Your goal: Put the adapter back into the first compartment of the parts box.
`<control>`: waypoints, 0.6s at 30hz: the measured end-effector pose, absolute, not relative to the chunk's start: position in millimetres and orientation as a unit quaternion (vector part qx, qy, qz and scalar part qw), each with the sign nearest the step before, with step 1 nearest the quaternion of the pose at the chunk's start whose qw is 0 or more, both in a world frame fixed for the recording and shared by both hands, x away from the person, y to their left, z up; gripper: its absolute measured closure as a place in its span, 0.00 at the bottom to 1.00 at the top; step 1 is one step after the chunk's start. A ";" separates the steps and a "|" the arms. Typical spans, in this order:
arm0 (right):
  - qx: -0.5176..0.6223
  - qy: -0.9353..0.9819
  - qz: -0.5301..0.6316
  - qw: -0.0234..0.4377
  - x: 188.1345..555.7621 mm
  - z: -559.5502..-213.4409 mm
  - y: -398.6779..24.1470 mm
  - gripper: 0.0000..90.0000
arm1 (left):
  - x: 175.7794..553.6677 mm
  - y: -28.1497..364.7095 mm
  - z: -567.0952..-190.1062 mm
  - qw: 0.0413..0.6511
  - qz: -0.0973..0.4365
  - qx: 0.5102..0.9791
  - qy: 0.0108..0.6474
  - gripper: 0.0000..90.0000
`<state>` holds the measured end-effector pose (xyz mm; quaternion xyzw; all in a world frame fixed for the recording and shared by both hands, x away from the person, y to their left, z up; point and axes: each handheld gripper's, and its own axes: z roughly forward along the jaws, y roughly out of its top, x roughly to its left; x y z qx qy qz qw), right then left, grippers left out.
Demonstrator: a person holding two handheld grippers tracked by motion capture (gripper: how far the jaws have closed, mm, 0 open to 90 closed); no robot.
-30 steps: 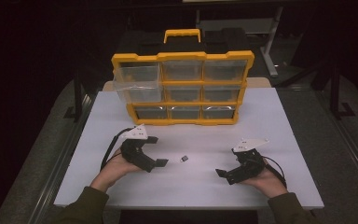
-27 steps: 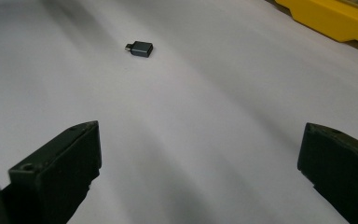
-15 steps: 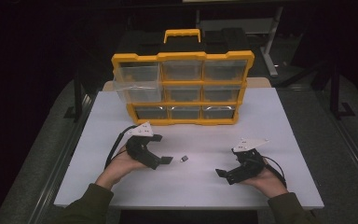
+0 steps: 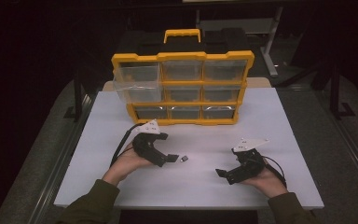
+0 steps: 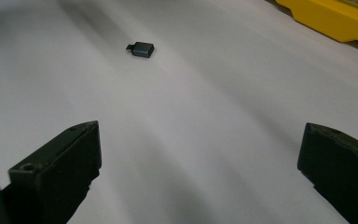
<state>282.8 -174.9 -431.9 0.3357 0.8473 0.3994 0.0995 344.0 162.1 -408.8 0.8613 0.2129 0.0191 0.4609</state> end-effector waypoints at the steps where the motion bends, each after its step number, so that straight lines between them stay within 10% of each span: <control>1: 0.336 0.847 0.400 0.099 282.8 -431.9 -174.9 0.00 | 344.4 161.1 -408.9 0.461 0.019 0.861 0.213 0.00; 18: 0.336 0.847 0.401 0.098 283.1 -431.8 -175.0 0.00 | 353.1 150.0 -407.2 0.456 0.022 0.863 0.217 0.07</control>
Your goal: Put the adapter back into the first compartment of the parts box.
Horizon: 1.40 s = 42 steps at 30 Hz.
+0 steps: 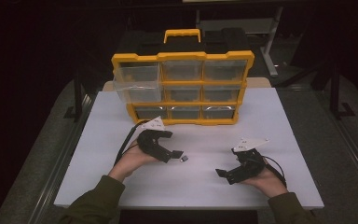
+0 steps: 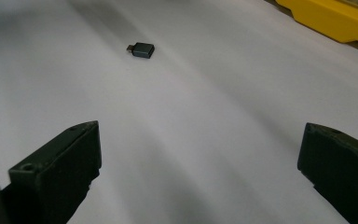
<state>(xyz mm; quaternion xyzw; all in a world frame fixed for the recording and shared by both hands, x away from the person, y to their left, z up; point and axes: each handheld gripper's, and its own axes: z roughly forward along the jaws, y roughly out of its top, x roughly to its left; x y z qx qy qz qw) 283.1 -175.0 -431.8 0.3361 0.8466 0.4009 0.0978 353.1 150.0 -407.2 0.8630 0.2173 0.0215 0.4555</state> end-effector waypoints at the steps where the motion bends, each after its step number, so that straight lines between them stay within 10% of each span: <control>1: 0.336 0.847 0.400 0.098 283.3 -431.9 -175.2 0.00 | 353.7 149.0 -406.8 0.455 0.022 0.864 0.217 0.07; 42: 0.330 0.850 0.399 0.098 283.8 -432.0 -172.9 0.00 | 348.3 113.8 -434.3 0.391 0.027 0.897 0.207 0.53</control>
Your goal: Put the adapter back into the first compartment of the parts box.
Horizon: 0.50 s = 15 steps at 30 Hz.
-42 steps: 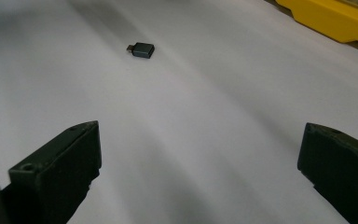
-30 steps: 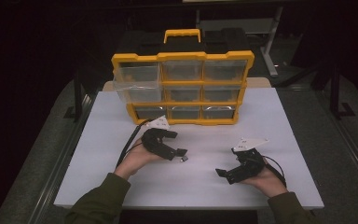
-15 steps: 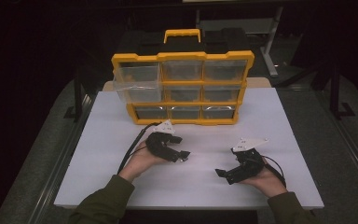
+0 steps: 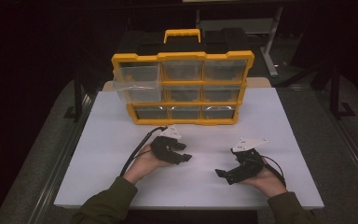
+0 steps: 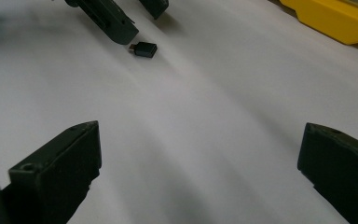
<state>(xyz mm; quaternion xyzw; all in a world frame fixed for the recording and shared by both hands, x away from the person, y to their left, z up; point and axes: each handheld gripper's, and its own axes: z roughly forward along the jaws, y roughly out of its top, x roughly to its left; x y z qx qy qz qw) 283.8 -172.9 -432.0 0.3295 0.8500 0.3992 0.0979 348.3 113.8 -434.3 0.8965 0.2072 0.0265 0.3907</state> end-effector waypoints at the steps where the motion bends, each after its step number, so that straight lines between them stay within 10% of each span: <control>1: 0.330 0.850 0.399 0.098 283.7 -432.0 -172.8 0.00 | 348.6 113.5 -435.2 0.389 0.027 0.898 0.204 0.54; 15: 0.329 0.851 0.398 0.096 283.7 -432.4 -172.7 0.00 | 347.7 108.5 -446.6 0.365 0.038 0.906 0.210 0.69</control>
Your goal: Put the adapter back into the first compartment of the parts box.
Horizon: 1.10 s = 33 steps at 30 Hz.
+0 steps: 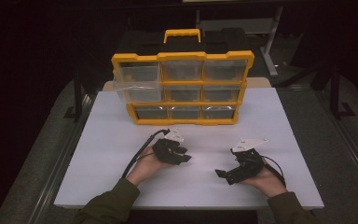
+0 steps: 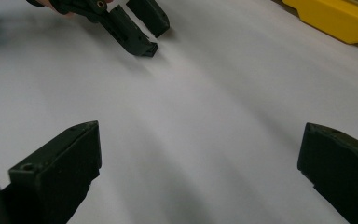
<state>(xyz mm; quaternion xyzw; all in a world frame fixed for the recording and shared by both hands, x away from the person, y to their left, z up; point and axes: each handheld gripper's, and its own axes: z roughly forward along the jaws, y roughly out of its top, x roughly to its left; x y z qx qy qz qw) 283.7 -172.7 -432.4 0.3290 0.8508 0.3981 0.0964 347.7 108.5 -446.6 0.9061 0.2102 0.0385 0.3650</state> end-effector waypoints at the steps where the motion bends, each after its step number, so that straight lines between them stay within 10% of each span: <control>1: 0.329 0.851 0.398 0.096 283.8 -432.4 -172.8 0.00 | 347.6 108.2 -447.0 0.362 0.040 0.908 0.209 0.72; 33: 0.325 0.853 0.398 0.093 283.4 -432.6 -171.8 0.00 | 343.2 105.1 -450.1 0.344 0.067 0.916 0.195 0.85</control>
